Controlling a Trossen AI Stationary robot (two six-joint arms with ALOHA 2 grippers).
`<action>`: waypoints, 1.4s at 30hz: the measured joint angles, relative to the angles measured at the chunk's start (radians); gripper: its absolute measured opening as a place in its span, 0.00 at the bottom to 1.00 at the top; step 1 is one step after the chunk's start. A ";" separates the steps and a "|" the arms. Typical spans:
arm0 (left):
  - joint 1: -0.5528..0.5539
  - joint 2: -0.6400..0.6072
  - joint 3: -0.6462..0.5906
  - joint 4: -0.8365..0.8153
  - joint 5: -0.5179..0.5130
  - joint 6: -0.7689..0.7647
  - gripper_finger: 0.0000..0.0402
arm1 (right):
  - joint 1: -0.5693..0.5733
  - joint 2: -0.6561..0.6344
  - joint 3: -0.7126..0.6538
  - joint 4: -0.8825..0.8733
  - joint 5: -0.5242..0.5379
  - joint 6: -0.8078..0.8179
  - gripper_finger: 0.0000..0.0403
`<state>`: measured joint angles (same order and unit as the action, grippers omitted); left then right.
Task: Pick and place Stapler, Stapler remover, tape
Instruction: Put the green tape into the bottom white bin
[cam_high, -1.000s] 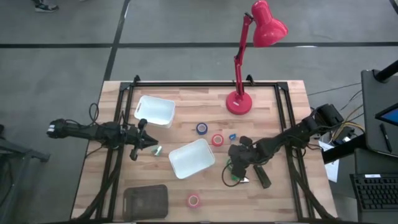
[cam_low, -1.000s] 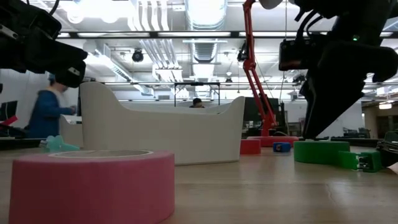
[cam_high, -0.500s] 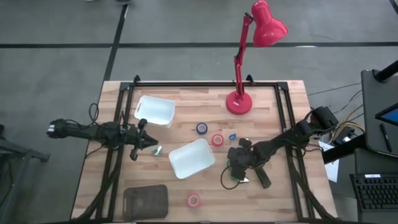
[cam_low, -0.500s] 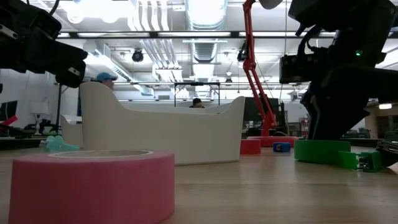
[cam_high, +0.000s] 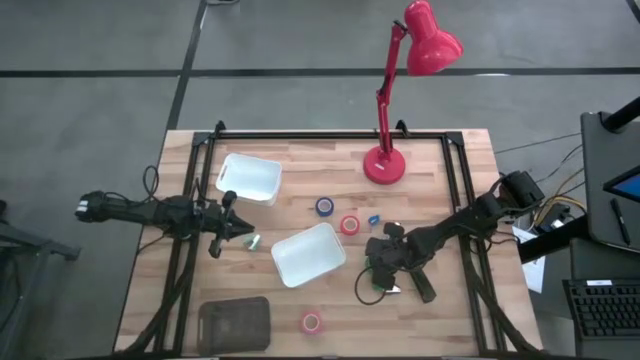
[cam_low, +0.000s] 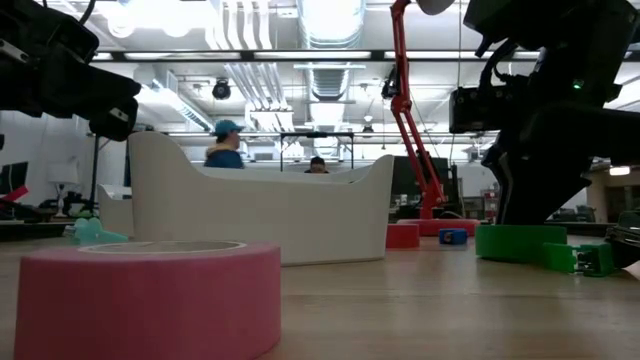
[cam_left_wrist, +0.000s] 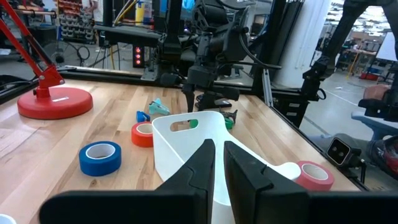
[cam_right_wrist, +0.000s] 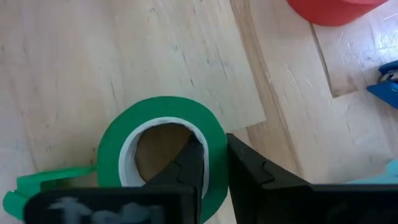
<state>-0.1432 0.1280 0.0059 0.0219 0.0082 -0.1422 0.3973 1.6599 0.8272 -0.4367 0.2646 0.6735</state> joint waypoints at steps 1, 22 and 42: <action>0.000 0.000 0.000 0.000 0.000 0.000 0.10 | 0.000 -0.002 0.000 0.000 -0.001 -0.002 0.11; 0.000 0.003 0.000 0.000 0.000 0.000 0.10 | -0.021 -0.101 0.352 -0.103 0.120 -0.342 0.12; 0.000 0.005 0.000 0.000 0.000 0.000 0.10 | -0.212 0.181 0.631 -0.106 -0.065 -0.584 0.13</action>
<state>-0.1431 0.1333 0.0059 0.0219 0.0078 -0.1423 0.1856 1.8412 1.4581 -0.5424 0.1999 0.0899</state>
